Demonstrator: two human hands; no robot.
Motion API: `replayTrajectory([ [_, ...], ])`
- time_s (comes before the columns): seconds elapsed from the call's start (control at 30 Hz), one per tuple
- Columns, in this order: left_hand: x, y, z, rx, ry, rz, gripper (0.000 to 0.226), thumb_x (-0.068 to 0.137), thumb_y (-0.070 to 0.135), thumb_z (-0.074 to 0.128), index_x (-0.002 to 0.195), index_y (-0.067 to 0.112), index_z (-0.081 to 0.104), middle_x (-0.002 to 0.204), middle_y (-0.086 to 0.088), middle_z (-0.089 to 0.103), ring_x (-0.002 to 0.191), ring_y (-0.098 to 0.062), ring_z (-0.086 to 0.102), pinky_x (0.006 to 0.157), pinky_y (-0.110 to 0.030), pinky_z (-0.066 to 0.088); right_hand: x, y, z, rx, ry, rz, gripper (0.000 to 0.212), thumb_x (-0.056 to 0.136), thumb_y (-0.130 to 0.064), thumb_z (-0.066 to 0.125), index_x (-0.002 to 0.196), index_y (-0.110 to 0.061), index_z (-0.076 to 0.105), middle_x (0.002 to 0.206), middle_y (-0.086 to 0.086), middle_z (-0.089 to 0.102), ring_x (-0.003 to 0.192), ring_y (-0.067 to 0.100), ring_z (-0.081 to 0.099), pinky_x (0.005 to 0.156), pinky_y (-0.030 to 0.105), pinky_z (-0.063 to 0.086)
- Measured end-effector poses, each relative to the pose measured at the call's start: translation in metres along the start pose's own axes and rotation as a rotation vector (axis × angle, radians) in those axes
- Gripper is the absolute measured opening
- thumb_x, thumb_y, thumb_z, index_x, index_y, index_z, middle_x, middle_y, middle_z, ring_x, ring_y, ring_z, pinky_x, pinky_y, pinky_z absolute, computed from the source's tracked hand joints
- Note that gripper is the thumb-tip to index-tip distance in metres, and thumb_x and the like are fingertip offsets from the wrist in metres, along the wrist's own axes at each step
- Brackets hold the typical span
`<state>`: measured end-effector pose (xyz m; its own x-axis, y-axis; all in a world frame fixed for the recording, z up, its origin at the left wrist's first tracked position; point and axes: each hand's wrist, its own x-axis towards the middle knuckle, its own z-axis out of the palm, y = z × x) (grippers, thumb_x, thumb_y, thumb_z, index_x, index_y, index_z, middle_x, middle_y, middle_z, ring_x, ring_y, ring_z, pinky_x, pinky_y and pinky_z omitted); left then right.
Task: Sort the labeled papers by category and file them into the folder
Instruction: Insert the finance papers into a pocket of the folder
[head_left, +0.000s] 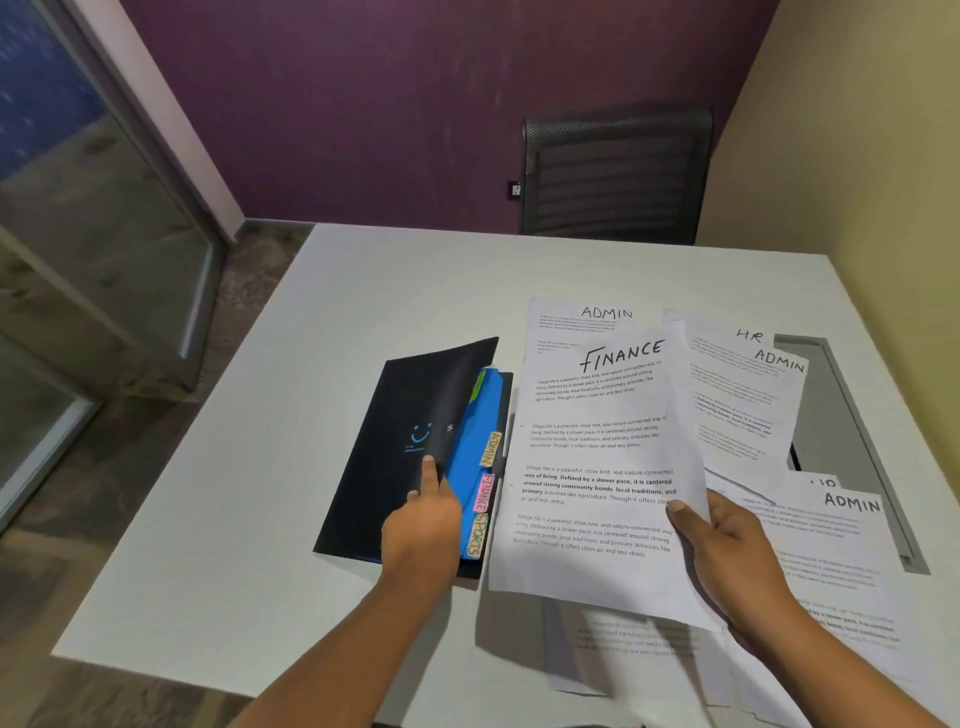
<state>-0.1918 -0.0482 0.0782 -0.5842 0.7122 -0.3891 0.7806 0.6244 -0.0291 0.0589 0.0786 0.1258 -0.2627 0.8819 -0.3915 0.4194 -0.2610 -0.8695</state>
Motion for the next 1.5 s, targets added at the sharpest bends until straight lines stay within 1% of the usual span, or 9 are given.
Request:
replayTrajectory([
  [0.13, 0.003, -0.001, 0.001, 0.022, -0.038, 0.048, 0.088, 0.088, 0.023, 0.071, 0.155, 0.018, 0.015, 0.164, -0.004, 0.011, 0.110, -0.019, 0.060, 0.079, -0.032, 0.056, 0.001, -0.001, 0.000, -0.003, 0.023, -0.003, 0.019, 0.099, -0.015, 0.055, 0.099, -0.018, 0.074, 0.091, -0.005, 0.079, 0.089, 0.022, 0.074, 0.080, 0.037, 0.053],
  [0.3, 0.003, 0.002, -0.004, 0.121, -0.133, 0.026, 0.058, 0.088, 0.011, 0.067, 0.142, 0.015, 0.044, 0.163, -0.016, 0.014, 0.118, -0.026, 0.058, 0.078, -0.033, 0.054, 0.004, -0.010, 0.002, 0.021, 0.019, 0.008, 0.019, 0.099, -0.014, 0.054, 0.104, -0.018, 0.072, 0.097, -0.001, 0.078, 0.091, 0.022, 0.073, 0.079, 0.036, 0.053],
  [0.47, 0.004, 0.000, -0.002, 0.113, -0.157, 0.012, 0.051, 0.091, 0.020, 0.067, 0.138, 0.014, 0.046, 0.159, -0.014, 0.027, 0.096, -0.022, 0.068, 0.068, -0.030, 0.052, 0.012, -0.019, 0.012, -0.032, -0.012, 0.005, 0.022, 0.097, -0.012, 0.053, 0.101, -0.016, 0.074, 0.096, -0.002, 0.079, 0.091, 0.022, 0.073, 0.082, 0.037, 0.054],
  [0.73, 0.003, -0.004, 0.001, 0.182, -0.211, 0.033, 0.066, 0.090, 0.011, 0.064, 0.148, 0.016, 0.034, 0.163, -0.021, 0.007, 0.116, -0.033, 0.059, 0.074, -0.036, 0.052, 0.015, -0.029, 0.023, -0.059, -0.032, 0.006, 0.022, 0.097, -0.010, 0.052, 0.097, -0.013, 0.073, 0.093, -0.001, 0.078, 0.087, 0.020, 0.072, 0.068, 0.030, 0.050],
  [0.9, 0.000, -0.006, -0.009, 0.191, -0.200, 0.035, 0.051, 0.092, 0.011, 0.064, 0.140, 0.009, 0.045, 0.150, -0.021, 0.040, 0.119, -0.029, 0.060, 0.083, -0.034, 0.054, 0.013, -0.031, 0.027, -0.057, -0.025, 0.012, 0.021, 0.097, -0.011, 0.052, 0.100, -0.013, 0.072, 0.094, -0.001, 0.077, 0.088, 0.020, 0.072, 0.067, 0.029, 0.048],
  [1.03, -0.003, -0.011, -0.012, 0.193, -0.197, 0.040, 0.055, 0.088, 0.010, 0.069, 0.138, 0.009, 0.047, 0.150, -0.018, 0.040, 0.113, -0.028, 0.063, 0.080, -0.034, 0.055, 0.012, -0.035, 0.030, -0.050, -0.037, -0.009, 0.021, 0.097, -0.010, 0.052, 0.100, -0.014, 0.072, 0.096, 0.000, 0.077, 0.090, 0.021, 0.072, 0.075, 0.033, 0.051],
  [1.2, -0.007, -0.012, -0.009, 0.084, -0.160, 0.046, 0.064, 0.085, 0.010, 0.072, 0.141, 0.009, 0.041, 0.151, -0.015, 0.038, 0.110, -0.027, 0.064, 0.085, -0.034, 0.056, 0.014, -0.039, 0.039, -0.058, -0.065, -0.022, 0.022, 0.098, -0.011, 0.052, 0.102, -0.016, 0.073, 0.097, -0.001, 0.077, 0.091, 0.022, 0.072, 0.080, 0.034, 0.052],
  [1.37, -0.012, -0.012, -0.009, -0.134, -0.088, 0.084, 0.070, 0.083, 0.025, 0.077, 0.139, 0.013, 0.036, 0.133, -0.006, 0.050, 0.112, -0.019, 0.061, 0.091, -0.034, 0.055, 0.013, -0.047, 0.051, -0.142, -0.063, -0.077, 0.021, 0.099, -0.010, 0.049, 0.101, -0.012, 0.070, 0.093, 0.001, 0.075, 0.080, 0.015, 0.068, 0.061, 0.024, 0.045],
  [1.5, -0.017, -0.009, -0.011, -0.207, -0.037, 0.107, 0.066, 0.090, 0.024, 0.069, 0.144, 0.015, 0.032, 0.134, -0.005, 0.049, 0.114, -0.018, 0.059, 0.091, -0.033, 0.056, 0.015, -0.053, 0.064, -0.203, -0.078, -0.117, 0.020, 0.100, -0.013, 0.048, 0.104, -0.014, 0.068, 0.093, 0.000, 0.072, 0.080, 0.010, 0.065, 0.059, 0.021, 0.044],
])
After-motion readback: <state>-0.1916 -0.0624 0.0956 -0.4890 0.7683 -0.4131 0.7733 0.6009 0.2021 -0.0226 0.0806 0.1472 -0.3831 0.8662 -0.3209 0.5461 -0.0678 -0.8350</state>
